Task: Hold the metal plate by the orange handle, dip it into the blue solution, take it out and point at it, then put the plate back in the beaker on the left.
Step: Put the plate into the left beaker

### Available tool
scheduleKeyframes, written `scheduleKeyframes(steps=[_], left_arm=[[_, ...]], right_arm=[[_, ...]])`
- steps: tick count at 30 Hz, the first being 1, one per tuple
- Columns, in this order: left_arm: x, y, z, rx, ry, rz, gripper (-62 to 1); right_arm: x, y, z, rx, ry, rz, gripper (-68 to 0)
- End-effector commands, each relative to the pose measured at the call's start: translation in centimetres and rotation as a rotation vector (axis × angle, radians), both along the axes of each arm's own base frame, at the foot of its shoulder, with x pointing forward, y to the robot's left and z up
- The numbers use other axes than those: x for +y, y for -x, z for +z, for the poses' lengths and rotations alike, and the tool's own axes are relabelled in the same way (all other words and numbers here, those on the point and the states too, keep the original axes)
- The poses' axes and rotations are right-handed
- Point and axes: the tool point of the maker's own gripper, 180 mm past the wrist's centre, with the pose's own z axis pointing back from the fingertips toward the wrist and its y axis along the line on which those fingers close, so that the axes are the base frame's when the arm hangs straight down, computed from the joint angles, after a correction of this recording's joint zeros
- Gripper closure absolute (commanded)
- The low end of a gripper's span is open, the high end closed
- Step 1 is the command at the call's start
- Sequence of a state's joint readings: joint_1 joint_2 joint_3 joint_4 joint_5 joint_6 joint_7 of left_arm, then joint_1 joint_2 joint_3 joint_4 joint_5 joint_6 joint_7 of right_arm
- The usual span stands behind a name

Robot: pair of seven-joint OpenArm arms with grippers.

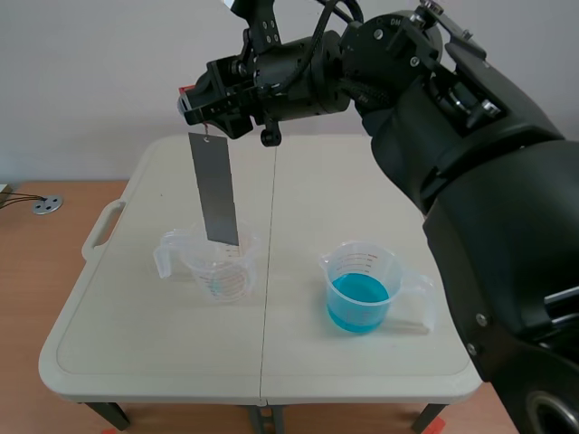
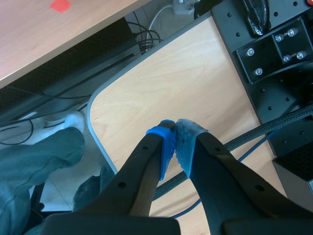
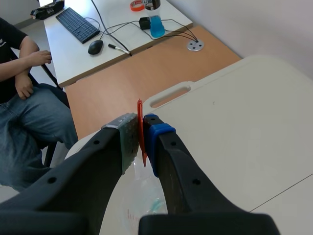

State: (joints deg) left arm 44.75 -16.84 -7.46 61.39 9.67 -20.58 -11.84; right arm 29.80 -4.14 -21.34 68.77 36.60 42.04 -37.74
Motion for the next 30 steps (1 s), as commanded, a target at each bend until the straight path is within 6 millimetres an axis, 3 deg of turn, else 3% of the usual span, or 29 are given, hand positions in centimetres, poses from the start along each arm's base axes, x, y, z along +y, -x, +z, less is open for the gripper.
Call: scheduleKeyframes(steps=[1,21,30], left_arm=[[-0.1,-0.4,0.3,-0.015,0.004,-0.004,-2.7],[-0.1,-0.6,0.3,-0.020,0.004,-0.003,-2.7],[-0.1,-0.6,0.3,-0.020,0.004,-0.003,-2.7]], right_arm=[[0.6,-0.2,1.6,-0.040,-0.032,0.019,-1.1],[1.3,0.1,-4.7,0.036,0.060,0.022,-1.1],[1.0,0.0,-5.2,0.031,0.090,0.020,-1.1]])
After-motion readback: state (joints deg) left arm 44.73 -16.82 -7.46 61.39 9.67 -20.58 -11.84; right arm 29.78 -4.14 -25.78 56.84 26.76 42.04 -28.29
